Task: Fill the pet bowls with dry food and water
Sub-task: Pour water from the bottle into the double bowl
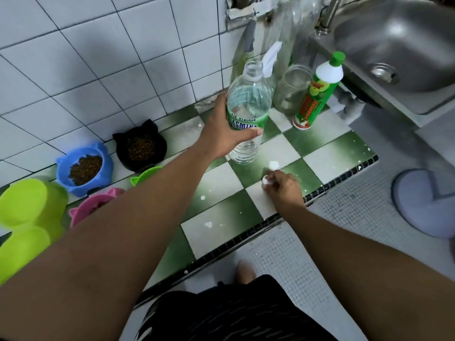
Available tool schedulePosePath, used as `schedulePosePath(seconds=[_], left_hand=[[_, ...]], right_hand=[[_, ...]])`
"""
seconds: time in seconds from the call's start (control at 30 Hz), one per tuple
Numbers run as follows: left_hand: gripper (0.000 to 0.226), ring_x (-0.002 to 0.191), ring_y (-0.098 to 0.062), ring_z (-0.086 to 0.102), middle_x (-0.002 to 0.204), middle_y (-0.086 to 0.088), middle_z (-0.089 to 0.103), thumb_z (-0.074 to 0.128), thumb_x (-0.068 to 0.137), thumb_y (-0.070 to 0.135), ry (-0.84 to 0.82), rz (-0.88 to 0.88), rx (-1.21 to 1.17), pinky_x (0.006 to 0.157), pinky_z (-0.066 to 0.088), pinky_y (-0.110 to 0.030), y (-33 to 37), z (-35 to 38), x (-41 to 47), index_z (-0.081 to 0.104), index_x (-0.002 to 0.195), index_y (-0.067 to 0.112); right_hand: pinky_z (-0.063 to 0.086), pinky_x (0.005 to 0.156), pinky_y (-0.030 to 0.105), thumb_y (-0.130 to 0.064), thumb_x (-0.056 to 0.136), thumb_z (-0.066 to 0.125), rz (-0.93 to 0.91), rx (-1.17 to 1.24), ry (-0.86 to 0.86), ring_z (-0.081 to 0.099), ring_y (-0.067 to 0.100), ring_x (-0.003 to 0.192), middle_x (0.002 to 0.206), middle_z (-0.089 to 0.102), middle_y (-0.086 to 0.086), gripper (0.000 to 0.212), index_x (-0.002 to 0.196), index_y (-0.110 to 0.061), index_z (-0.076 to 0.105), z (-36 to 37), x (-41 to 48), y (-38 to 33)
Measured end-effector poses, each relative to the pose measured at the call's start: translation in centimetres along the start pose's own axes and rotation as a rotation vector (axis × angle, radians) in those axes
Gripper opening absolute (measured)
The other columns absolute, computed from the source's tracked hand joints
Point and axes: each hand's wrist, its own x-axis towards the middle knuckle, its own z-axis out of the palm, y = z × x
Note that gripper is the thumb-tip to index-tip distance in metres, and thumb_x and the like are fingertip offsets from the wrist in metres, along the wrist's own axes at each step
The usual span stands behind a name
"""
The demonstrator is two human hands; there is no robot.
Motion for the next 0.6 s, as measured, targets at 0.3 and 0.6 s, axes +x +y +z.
schedulePosePath(seconds=[0.3,0.6], left_hand=[[0.101,0.118,-0.006,0.062,0.126,0.013,0.062,0.1,0.052,0.04,0.1,-0.036,-0.072,0.103,0.054,-0.031,1.4,0.8,-0.4,0.05,0.139,0.022],[0.078,0.104,-0.007,0.068,0.113,0.013,0.068,0.097,0.05,0.046,0.36,-0.087,-0.085,0.094,0.059,-0.038,2.6,-0.2,-1.6,0.055,0.115,0.036]], right_hand=[[0.031,0.102,0.037,-0.043,0.07,0.084,-0.023,0.019,0.071,0.039,0.03,0.127,0.133,0.052,0.008,0.083,0.139,-0.026,0.041,-0.6,2.6,-4.8],[0.052,0.099,0.043,-0.044,0.058,0.089,-0.107,0.385,0.049,0.062,0.012,0.112,0.118,0.059,-0.018,0.089,0.128,-0.039,0.034,0.5,5.1,-10.5]])
